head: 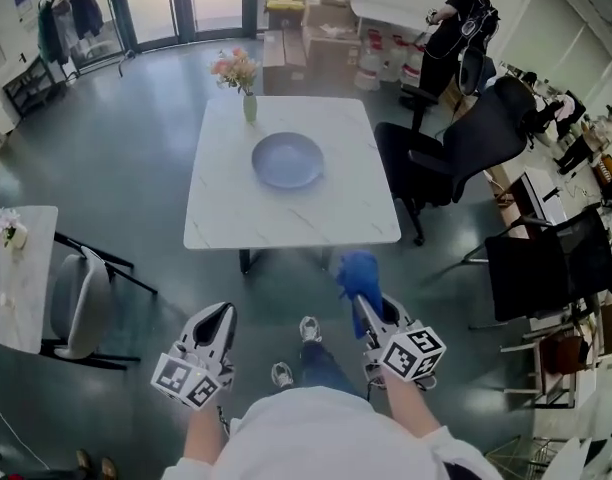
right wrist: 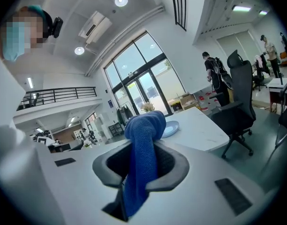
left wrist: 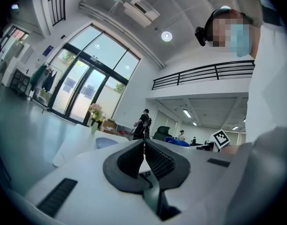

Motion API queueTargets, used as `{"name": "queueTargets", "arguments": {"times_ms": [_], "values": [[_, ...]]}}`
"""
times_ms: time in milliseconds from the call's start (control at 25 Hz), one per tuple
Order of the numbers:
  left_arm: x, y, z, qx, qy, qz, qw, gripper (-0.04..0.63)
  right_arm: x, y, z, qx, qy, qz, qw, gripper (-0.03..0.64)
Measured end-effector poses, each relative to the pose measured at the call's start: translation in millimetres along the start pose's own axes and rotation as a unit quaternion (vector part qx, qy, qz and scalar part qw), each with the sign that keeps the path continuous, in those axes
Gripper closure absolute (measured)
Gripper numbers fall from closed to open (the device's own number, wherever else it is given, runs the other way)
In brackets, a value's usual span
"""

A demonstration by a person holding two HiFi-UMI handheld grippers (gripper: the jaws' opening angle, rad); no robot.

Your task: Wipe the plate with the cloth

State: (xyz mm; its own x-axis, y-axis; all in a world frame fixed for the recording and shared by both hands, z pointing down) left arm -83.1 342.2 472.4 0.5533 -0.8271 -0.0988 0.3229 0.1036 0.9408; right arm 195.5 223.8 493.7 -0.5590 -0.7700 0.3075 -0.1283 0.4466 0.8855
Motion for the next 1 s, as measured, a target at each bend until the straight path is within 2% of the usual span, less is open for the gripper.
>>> {"name": "queueTargets", "arguments": {"times_ms": [320,720,1000], "values": [[33.2,-15.3,42.9,0.004,-0.030,0.011,0.9995,0.561,65.6,-28.6,-14.8,0.006,-0.017,0.000,1.000,0.525],[164.0,-38.1,105.0,0.022,-0.010,-0.002,0.9997,0.561,167.8,-77.8,-59.2,-0.008,-0.049,-0.002,0.999,0.525],[195.4,-31.7,144.4,-0.005,-0.031,-0.001,0.9995,0.561,221.6,-92.6,-75.3,-0.012,-0.058,0.017,0.998,0.525]]}}
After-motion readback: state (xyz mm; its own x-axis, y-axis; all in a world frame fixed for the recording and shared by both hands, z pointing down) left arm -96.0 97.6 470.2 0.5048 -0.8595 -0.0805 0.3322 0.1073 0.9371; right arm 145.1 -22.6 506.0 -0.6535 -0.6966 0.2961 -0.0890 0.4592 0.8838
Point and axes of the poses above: the fingertips, and each gripper's own axes: x forward along the fingers, z to its left, y out of its underside, the point moved 4 cm from there along -x, backward along the fingers, and after that the axes turned 15 degrees about y, right-handed, at the moved point
